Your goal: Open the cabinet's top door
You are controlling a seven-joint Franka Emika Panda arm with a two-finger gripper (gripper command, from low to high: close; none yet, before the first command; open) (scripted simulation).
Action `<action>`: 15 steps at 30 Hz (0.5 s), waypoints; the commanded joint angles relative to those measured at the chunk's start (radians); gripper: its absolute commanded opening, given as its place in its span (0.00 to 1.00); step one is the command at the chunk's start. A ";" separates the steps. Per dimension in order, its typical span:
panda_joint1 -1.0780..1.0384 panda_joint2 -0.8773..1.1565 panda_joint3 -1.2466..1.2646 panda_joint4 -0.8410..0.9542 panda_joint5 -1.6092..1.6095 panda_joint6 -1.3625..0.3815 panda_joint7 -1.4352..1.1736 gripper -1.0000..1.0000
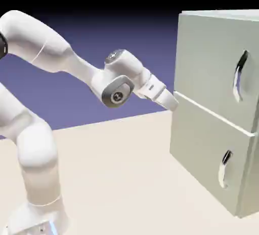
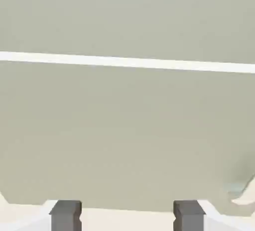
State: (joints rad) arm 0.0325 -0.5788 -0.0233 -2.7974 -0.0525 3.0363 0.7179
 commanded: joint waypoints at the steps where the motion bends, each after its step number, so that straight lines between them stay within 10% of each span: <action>1: 0.017 -0.007 -0.019 0.010 -0.044 -0.001 -0.019 0.50; 15: 0.255 -0.109 -0.290 0.157 -0.652 -0.009 -0.287 0.50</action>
State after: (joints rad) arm 0.2879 -0.6880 -0.3132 -2.6407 -0.7048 3.0275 0.4306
